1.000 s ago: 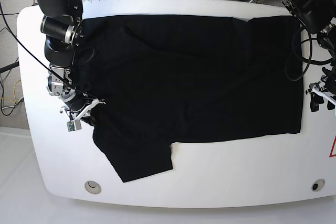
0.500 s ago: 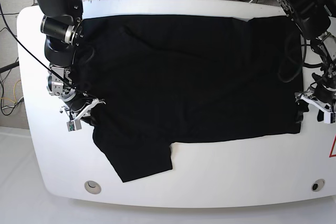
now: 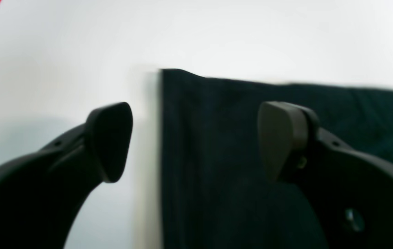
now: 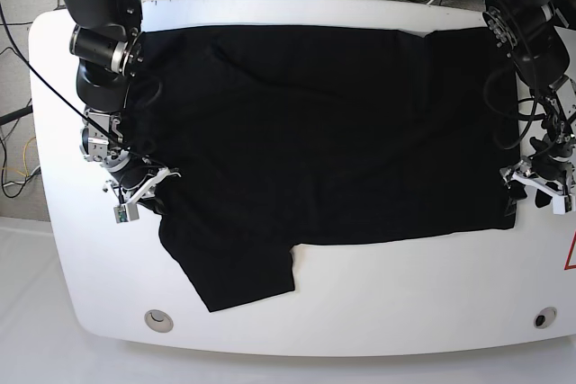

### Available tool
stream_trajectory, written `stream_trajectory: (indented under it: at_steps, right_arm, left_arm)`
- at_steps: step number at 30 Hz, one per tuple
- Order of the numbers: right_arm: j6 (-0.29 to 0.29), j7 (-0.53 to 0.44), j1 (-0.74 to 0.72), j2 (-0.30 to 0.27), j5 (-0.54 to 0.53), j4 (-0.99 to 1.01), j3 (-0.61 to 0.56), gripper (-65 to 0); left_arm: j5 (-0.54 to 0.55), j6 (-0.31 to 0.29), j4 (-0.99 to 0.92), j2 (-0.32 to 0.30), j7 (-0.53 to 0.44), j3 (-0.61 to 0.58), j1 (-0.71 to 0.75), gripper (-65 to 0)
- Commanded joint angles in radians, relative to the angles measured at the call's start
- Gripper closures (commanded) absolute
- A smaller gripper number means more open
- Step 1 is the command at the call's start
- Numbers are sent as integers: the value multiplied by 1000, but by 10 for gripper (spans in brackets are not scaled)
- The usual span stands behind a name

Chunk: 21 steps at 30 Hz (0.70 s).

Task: Fold the T-shirt properly
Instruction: 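Move the left gripper along the shirt's side toward the hem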

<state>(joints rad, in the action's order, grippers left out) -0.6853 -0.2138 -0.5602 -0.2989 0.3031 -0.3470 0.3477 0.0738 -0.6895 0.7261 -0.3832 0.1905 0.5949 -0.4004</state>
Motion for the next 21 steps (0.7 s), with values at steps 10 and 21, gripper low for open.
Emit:
stream_trajectory:
  at_steps: [10, 21]
  right_arm:
    - [-6, 76, 2, -10, 46, 2, -2, 0]
    - [-6, 76, 2, -10, 44, 2, -2, 0]
  left_arm:
    - [17, 89, -89, -43, -93, -16, -64, -544]
    - [19, 205, -118, -38, -116, -128, -76, -544]
